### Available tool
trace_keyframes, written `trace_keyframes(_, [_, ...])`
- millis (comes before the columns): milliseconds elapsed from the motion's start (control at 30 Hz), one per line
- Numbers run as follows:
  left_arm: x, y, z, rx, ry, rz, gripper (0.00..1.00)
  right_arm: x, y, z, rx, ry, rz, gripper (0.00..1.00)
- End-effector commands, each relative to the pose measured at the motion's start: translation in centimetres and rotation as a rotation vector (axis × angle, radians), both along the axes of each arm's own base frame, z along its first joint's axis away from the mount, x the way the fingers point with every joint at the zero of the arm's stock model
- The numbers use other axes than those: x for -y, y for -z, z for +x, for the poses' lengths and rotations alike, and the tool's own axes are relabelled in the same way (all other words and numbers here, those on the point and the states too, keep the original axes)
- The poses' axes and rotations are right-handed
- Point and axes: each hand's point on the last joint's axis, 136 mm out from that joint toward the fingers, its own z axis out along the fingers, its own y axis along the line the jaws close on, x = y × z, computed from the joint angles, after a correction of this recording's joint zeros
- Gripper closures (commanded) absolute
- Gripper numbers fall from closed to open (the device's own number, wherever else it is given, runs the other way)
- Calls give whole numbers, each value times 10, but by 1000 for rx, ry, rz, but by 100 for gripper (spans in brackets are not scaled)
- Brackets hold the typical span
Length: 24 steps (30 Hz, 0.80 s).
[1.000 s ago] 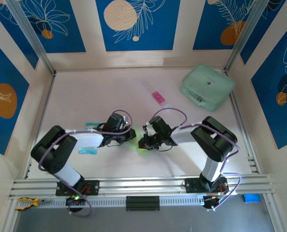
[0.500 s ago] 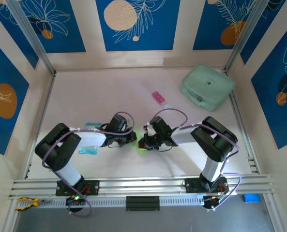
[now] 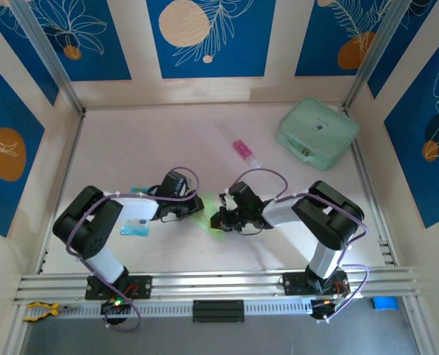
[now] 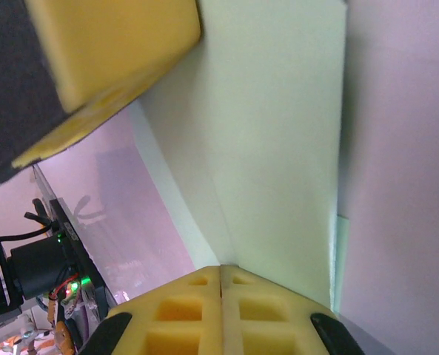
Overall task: Fold a paper plane with a square sheet of paper (pick it up from the middle)
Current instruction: Fourth fold the wing at the center of the table.
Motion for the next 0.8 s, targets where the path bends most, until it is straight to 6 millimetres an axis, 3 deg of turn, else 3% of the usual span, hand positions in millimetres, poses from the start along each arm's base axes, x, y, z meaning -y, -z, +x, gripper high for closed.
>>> trace_keyframes(0, [-32,16,14,-17,-55,113,100,40,50,-49,-195,-11,-207,100])
trace_keyframes(200, [-56,17,32,-28,-87,147,100,39,49,-49,-194,-16,-201,100])
trace_keyframes(333, [-59,14,39,-30,-92,151,100,38,49,-49,-194,-18,-198,100])
trace_keyframes(600, [-56,-30,49,38,-87,130,100,36,48,-48,-190,-20,-195,100])
trace_keyframes(767, [-35,-79,41,147,-53,29,100,36,47,-45,-185,-14,-203,100])
